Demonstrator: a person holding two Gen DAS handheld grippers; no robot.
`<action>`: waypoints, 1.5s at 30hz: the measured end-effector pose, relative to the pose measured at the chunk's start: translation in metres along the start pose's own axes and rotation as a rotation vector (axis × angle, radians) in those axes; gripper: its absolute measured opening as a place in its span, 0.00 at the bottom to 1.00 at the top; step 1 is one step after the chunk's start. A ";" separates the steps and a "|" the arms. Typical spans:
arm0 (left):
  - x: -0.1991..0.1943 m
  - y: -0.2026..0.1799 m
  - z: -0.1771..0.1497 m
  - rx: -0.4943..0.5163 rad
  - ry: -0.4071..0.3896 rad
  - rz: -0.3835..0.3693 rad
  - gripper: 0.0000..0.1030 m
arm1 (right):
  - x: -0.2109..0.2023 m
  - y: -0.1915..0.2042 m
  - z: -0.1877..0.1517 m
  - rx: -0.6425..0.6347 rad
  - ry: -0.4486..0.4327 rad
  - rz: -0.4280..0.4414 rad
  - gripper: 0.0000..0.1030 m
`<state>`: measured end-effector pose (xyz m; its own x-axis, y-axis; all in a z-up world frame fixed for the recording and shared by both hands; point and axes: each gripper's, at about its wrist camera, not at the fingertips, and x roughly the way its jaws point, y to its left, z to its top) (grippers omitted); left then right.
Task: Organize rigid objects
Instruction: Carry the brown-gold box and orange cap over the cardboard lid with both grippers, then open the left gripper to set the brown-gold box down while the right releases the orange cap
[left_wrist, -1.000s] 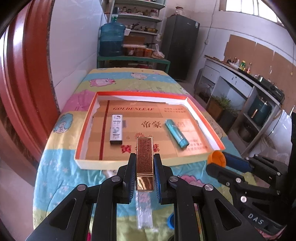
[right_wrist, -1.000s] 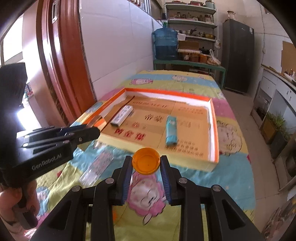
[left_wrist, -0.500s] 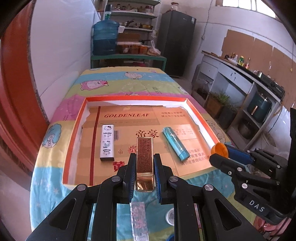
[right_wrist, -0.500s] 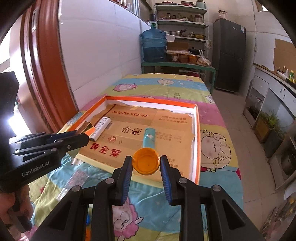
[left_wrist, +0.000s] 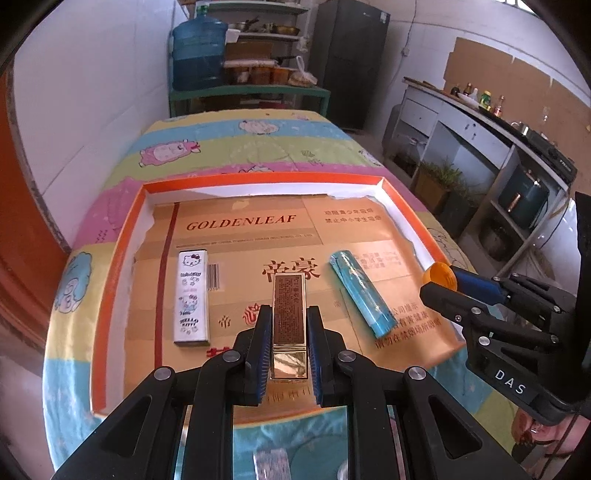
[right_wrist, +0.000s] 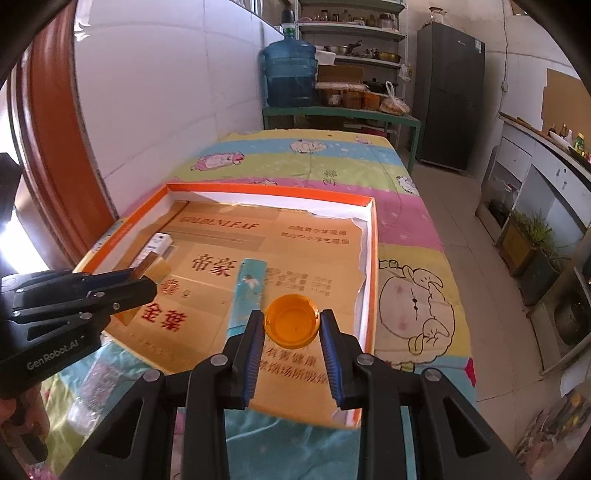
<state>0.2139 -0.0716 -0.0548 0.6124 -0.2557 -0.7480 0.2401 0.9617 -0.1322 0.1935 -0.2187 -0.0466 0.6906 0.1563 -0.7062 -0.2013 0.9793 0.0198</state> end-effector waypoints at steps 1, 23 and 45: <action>0.004 0.000 0.002 -0.002 0.007 -0.001 0.18 | 0.004 -0.002 0.001 0.001 0.006 -0.001 0.30; 0.049 -0.001 0.014 0.011 0.071 0.018 0.18 | 0.046 -0.007 0.010 -0.047 0.066 -0.008 0.30; 0.040 0.011 0.017 -0.065 0.049 -0.060 0.41 | 0.050 0.002 0.006 -0.082 0.060 -0.015 0.38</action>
<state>0.2537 -0.0728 -0.0750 0.5608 -0.3090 -0.7681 0.2245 0.9497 -0.2182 0.2313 -0.2080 -0.0778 0.6519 0.1313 -0.7469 -0.2493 0.9673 -0.0475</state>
